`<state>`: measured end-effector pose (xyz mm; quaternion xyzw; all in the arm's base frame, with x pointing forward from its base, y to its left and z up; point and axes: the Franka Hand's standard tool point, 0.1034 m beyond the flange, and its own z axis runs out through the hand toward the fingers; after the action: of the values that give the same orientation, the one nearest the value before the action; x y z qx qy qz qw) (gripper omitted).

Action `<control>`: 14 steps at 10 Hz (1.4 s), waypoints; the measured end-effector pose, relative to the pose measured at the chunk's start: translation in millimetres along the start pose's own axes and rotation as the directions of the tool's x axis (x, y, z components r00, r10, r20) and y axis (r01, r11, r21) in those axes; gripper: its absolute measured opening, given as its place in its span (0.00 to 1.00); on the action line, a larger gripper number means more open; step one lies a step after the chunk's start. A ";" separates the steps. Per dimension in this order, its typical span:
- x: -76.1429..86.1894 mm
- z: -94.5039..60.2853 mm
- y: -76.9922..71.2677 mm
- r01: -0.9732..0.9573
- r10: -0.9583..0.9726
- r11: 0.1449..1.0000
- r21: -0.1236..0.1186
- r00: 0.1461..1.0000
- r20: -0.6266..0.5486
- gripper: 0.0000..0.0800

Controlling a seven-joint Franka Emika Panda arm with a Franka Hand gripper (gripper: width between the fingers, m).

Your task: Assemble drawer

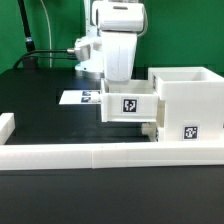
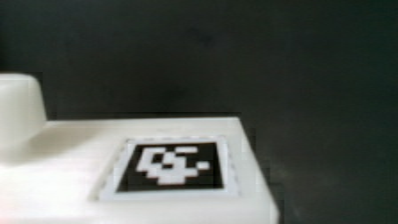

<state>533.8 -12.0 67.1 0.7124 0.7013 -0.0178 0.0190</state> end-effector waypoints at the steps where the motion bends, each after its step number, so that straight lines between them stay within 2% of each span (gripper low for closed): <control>1: 0.0 0.6 -0.3 0.000 0.000 1.000 0.001 1.000 0.000 0.06; 5: 2.0 9.2 -4.2 0.002 -0.002 1.000 0.017 1.000 -0.003 0.06; 8: 2.4 9.0 -4.0 -0.008 0.008 1.000 0.016 1.000 -0.003 0.06; 9: 3.7 8.3 -2.4 -0.007 0.007 1.000 0.004 1.000 -0.005 0.06; 12: 3.6 8.4 -2.5 -0.008 0.008 1.000 0.007 1.000 -0.004 0.06; 14: 10.4 4.5 1.2 -0.016 0.016 1.000 0.013 1.000 -0.004 0.06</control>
Offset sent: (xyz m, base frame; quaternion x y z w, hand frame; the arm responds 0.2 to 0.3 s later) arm 0.0022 0.0071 -0.0044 -0.0023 0.0088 0.0052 0.9999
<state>535.2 -1.9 62.1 0.7182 0.6954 -0.0209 0.0132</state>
